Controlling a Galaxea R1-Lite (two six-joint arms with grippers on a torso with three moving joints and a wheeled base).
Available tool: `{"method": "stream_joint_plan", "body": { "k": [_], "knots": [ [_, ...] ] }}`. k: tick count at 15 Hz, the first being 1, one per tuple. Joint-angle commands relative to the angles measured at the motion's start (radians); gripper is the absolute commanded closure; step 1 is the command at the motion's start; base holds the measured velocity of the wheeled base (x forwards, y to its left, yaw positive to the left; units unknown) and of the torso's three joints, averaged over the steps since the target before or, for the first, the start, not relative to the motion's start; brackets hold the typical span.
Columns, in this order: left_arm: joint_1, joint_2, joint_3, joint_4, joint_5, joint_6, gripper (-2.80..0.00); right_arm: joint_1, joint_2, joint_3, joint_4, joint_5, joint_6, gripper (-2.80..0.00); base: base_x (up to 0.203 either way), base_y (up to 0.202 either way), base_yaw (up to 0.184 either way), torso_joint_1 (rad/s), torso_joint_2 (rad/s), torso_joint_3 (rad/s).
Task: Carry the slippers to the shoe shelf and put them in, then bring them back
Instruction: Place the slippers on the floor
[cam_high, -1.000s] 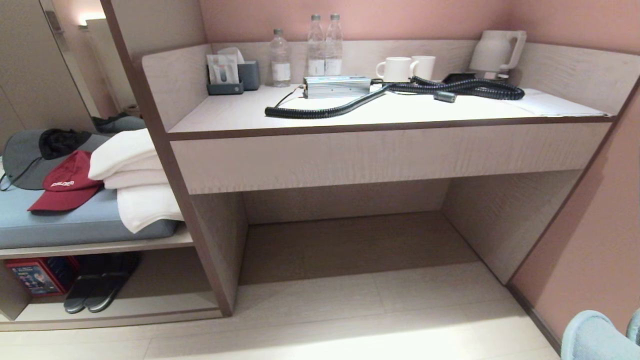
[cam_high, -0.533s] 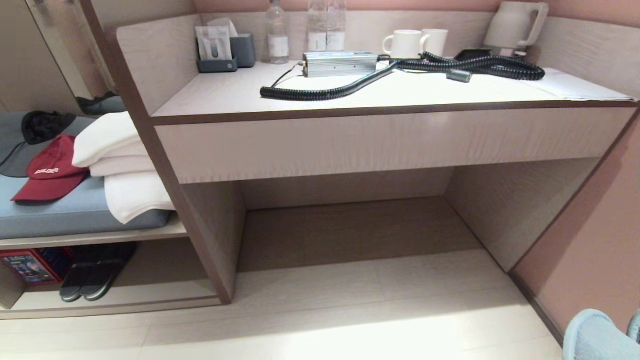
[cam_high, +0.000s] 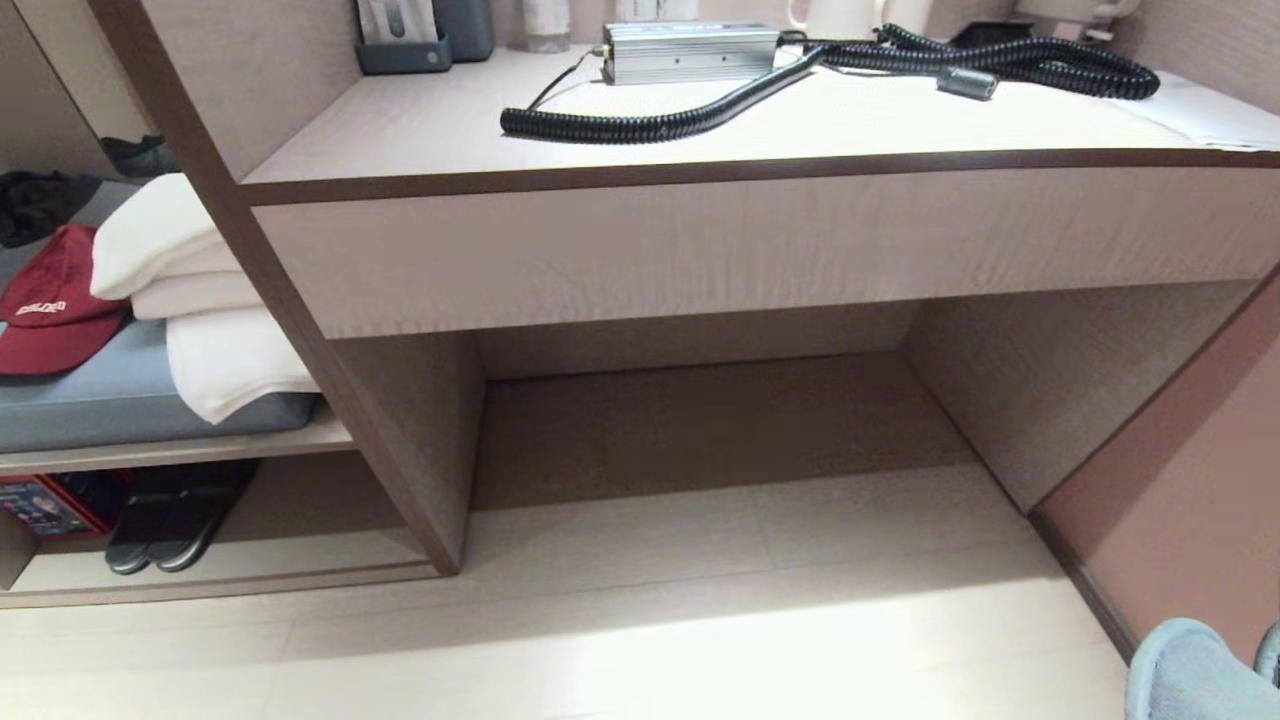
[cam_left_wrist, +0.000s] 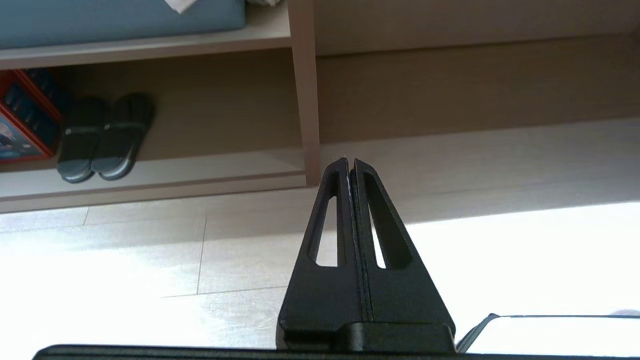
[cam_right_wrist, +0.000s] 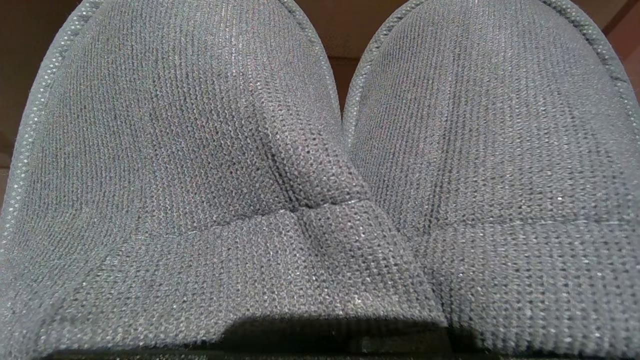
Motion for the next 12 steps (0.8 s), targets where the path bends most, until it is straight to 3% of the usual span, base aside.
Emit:
{"method": "stream_joint_plan", "body": {
  "k": [1, 12],
  "knots": [
    [0.0, 0.002, 0.002, 0.0, 0.0, 0.0, 0.0, 0.0, -0.002, 0.0, 0.0, 0.001, -0.001, 0.0, 0.0, 0.0, 0.0, 0.0, 0.0, -0.195],
    [0.0, 0.003, 0.002, 0.0, 0.0, 0.0, 0.0, 0.0, -0.002, 0.0, 0.0, 0.002, 0.011, 0.0, 0.0, 0.0, 0.0, 0.002, 0.0, -0.197]
  ]
}}
